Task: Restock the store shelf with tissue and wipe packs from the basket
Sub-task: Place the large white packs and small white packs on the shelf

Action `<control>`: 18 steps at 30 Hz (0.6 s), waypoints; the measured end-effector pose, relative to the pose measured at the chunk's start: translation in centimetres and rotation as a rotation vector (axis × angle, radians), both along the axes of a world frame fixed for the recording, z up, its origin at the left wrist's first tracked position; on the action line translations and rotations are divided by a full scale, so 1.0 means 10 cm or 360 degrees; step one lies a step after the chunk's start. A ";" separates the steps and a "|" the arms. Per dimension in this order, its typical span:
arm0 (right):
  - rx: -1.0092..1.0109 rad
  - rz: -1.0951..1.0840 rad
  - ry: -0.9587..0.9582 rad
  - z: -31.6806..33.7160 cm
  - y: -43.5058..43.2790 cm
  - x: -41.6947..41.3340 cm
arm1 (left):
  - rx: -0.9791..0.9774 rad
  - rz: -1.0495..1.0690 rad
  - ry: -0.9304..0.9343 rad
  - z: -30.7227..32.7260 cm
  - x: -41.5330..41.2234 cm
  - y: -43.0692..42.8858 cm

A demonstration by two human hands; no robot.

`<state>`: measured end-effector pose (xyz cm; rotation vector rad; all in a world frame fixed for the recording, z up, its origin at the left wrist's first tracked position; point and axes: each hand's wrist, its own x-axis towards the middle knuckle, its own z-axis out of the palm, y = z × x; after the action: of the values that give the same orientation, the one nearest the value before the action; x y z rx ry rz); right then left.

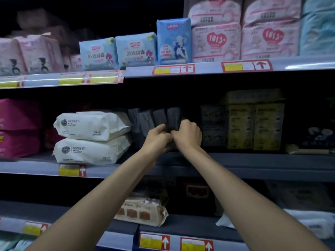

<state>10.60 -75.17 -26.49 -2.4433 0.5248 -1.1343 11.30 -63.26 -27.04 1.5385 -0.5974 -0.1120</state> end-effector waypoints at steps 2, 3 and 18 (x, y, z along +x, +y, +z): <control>-0.0029 0.0026 0.0043 -0.04 -0.02 -0.05 | 0.0006 0.0032 -0.0001 0.00 -0.03 0.02; -0.0046 0.0036 0.0059 -0.05 -0.03 -0.07 | 0.0026 0.0037 -0.0003 0.00 -0.05 0.03; -0.0220 0.0115 0.0278 -0.28 -0.27 -0.95 | 0.0469 0.0054 -0.0514 -0.09 -0.61 0.31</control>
<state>1.09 -77.87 -29.32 -2.6743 0.4171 -0.9633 5.17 -60.16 -27.92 1.8697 -0.8372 0.0808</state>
